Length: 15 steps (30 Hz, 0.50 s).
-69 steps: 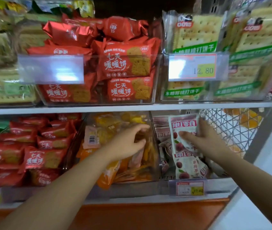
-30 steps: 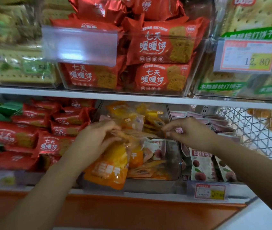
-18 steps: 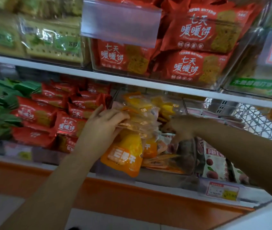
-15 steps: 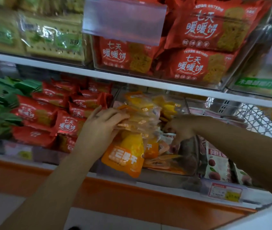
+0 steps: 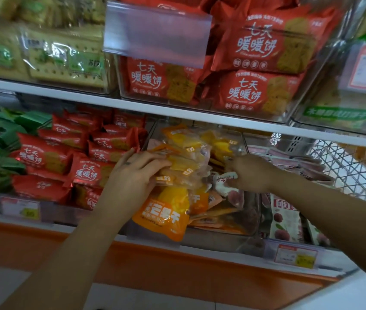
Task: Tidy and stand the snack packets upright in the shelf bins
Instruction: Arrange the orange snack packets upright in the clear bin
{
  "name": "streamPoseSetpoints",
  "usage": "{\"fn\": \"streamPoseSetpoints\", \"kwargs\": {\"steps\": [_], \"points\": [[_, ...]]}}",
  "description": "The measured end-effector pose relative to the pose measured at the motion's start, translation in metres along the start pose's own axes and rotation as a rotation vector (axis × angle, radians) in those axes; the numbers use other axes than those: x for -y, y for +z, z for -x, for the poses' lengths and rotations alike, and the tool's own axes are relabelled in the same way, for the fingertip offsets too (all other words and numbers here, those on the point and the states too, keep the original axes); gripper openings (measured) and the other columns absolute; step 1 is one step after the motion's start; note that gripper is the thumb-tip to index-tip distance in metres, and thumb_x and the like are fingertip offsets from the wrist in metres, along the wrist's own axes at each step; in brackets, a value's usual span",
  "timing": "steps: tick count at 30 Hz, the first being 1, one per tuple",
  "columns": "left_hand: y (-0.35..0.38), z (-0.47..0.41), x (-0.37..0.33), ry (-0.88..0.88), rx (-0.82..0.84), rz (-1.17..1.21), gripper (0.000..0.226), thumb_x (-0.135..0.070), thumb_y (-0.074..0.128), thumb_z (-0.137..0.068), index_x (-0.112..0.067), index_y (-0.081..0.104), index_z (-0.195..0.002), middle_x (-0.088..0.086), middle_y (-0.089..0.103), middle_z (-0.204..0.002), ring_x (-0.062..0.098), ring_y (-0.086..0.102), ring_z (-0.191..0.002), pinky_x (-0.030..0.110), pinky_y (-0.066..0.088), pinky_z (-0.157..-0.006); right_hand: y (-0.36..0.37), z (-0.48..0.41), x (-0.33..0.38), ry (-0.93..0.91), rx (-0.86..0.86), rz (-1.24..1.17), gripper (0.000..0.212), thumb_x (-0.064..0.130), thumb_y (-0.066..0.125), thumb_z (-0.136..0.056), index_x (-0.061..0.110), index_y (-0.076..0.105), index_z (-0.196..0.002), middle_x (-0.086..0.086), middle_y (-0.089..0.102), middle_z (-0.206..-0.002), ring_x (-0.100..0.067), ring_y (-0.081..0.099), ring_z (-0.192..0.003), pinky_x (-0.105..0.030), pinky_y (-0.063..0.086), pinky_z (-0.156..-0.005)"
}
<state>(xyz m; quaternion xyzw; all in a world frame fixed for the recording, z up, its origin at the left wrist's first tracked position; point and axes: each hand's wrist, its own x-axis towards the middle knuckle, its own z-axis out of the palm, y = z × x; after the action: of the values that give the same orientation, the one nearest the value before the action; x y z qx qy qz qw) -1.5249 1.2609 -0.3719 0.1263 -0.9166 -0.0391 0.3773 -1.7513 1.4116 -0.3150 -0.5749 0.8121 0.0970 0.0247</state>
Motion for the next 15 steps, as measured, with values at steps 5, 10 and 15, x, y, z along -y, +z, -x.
{"fn": "streamPoseSetpoints", "kwargs": {"steps": [5, 10, 15], "points": [[-0.006, -0.011, -0.009, 0.015, 0.035, -0.007, 0.036, -0.011, 0.06, -0.075, -0.017, 0.068, -0.11, 0.002, 0.066, -0.111, 0.025, 0.062, -0.101, 0.05, 0.047, -0.093, -0.015, 0.053, -0.014, 0.264, -0.487, -0.362, 0.03, 0.033, 0.058, -0.09, 0.016, 0.061, -0.114, -0.006, 0.067, -0.085, -0.017, 0.054, -0.069, -0.026, 0.039, -0.061], [-0.006, -0.022, -0.029, 0.073, 0.123, 0.023, 0.034, -0.013, 0.059, -0.074, -0.02, 0.07, -0.106, 0.0, 0.067, -0.109, 0.026, 0.065, -0.096, 0.042, 0.055, -0.076, 0.002, 0.104, -0.038, 0.443, -0.648, -0.604, 0.028, 0.027, 0.06, -0.09, 0.009, 0.057, -0.112, 0.003, 0.064, -0.079, 0.005, 0.05, -0.051, -0.011, 0.034, -0.042], [0.013, -0.05, -0.061, 0.23, 0.302, 0.101, 0.038, 0.001, 0.073, -0.072, -0.022, 0.071, -0.102, -0.001, 0.065, -0.113, 0.023, 0.061, -0.104, 0.042, 0.056, -0.078, 0.037, 0.128, -0.064, 0.574, -0.59, -0.563, 0.029, 0.028, 0.06, -0.089, 0.016, 0.054, -0.114, -0.004, 0.067, -0.101, -0.015, 0.061, -0.069, -0.031, 0.05, -0.063]]}}
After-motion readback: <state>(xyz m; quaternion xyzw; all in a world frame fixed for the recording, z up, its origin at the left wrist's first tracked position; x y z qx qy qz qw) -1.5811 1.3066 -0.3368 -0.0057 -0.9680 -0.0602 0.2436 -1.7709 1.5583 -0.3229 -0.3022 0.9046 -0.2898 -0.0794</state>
